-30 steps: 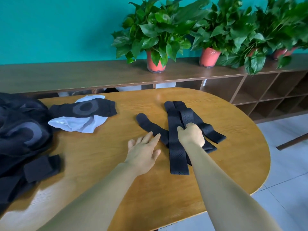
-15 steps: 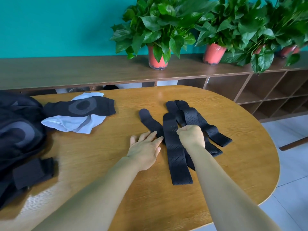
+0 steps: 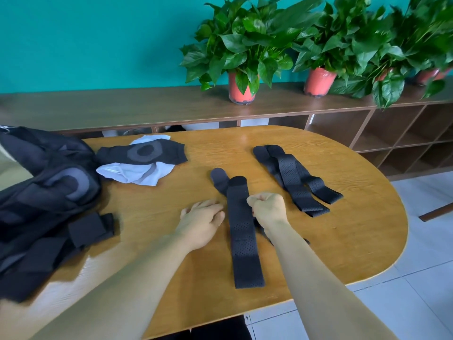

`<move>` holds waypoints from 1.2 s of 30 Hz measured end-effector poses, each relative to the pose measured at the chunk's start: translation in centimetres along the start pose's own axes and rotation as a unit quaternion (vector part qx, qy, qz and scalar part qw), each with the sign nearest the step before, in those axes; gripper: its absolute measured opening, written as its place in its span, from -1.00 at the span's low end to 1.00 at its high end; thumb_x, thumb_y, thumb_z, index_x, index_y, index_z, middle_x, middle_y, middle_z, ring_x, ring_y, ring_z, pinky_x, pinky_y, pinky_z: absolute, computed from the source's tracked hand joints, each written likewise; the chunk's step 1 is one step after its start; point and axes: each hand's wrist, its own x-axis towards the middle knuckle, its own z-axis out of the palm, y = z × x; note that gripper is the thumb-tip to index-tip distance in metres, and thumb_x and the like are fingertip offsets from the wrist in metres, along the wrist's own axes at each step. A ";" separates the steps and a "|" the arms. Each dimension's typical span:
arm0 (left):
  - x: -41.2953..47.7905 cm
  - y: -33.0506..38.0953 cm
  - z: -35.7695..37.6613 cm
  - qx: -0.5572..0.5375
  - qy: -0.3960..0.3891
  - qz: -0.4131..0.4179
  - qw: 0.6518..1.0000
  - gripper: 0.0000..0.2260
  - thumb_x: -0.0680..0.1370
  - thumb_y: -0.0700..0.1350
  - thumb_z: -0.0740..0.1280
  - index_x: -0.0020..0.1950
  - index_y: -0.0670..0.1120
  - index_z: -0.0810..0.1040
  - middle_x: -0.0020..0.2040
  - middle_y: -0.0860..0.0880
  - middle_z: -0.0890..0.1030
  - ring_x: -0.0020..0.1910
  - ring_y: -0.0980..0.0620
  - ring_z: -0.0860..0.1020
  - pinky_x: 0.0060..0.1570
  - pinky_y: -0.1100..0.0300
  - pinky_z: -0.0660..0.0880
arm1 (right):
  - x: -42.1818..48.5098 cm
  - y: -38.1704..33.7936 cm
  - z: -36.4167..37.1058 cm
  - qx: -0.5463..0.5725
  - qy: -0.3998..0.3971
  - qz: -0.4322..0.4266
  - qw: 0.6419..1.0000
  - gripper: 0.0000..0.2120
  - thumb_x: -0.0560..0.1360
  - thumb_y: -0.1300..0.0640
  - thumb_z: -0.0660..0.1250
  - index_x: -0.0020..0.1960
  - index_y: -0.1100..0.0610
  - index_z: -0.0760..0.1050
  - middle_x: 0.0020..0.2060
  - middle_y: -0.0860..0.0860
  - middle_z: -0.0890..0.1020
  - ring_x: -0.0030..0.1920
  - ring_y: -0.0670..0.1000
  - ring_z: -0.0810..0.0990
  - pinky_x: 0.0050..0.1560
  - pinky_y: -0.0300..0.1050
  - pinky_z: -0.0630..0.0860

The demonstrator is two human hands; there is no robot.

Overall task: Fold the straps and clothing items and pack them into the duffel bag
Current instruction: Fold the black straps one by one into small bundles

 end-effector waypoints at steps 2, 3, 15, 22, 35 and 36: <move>-0.5 0.7 -0.1 -0.078 0.014 -0.034 0.996 -0.64 0.64 0.17 0.02 0.07 0.05 0.55 0.18 0.10 0.51 0.27 -0.01 0.37 0.30 -0.14 0.18 | -0.8 0.0 0.5 0.045 -0.010 0.002 0.999 -0.90 0.53 0.15 0.31 -0.10 0.10 0.59 -0.33 0.02 0.58 -0.33 -0.01 0.48 -0.29 -0.14 0.50; -0.6 1.0 0.0 -0.110 0.025 -0.047 0.993 -0.63 0.62 0.20 0.05 -0.13 0.01 0.51 -0.02 0.10 0.53 0.13 -0.01 0.43 0.24 -0.13 0.22 | -1.1 0.0 0.7 0.063 -0.017 0.001 0.998 -0.89 0.53 0.16 0.31 -0.11 0.13 0.59 -0.32 0.03 0.58 -0.32 -0.02 0.48 -0.31 -0.18 0.47; -2.8 -1.4 -0.3 -0.119 0.094 -0.115 0.982 -0.64 0.58 0.09 0.24 -0.33 -0.02 0.24 -0.40 0.08 0.34 -0.35 0.07 0.36 -0.06 0.09 0.21 | -0.5 0.9 0.0 -0.080 -0.007 -0.027 0.996 -0.57 0.54 0.28 0.13 0.38 0.09 0.42 0.26 0.00 0.52 -0.24 -0.16 0.43 -0.09 -0.17 0.44; -3.3 -3.7 -0.3 -0.105 0.107 -0.136 0.979 -0.64 0.56 0.14 0.25 -0.34 0.00 0.29 -0.37 0.09 0.40 -0.18 0.02 0.42 -0.02 0.07 0.22 | -0.2 0.3 0.1 -0.050 0.007 -0.020 0.999 -0.57 0.54 0.27 0.16 0.39 0.07 0.40 0.26 -0.01 0.52 -0.19 -0.12 0.47 -0.10 -0.22 0.39; -10.1 -5.3 -0.8 -0.101 0.173 0.061 0.978 -0.88 0.57 0.04 0.27 0.08 0.19 0.55 0.10 0.28 0.50 0.17 0.26 0.40 0.19 0.17 0.15 | -6.7 2.5 1.0 -0.147 -0.060 -0.245 0.957 -0.69 0.51 0.14 0.34 0.22 -0.08 0.54 0.13 -0.11 0.54 0.13 -0.15 0.50 0.24 -0.13 0.45; -11.0 -5.5 -0.4 -0.102 0.174 0.095 0.975 -0.88 0.56 0.08 0.26 0.05 0.20 0.57 0.08 0.31 0.51 0.16 0.31 0.40 0.18 0.24 0.15 | -7.4 2.9 1.1 -0.162 -0.071 -0.263 0.948 -0.69 0.50 0.13 0.36 0.22 -0.08 0.54 0.12 -0.15 0.51 0.15 -0.16 0.48 0.26 -0.15 0.42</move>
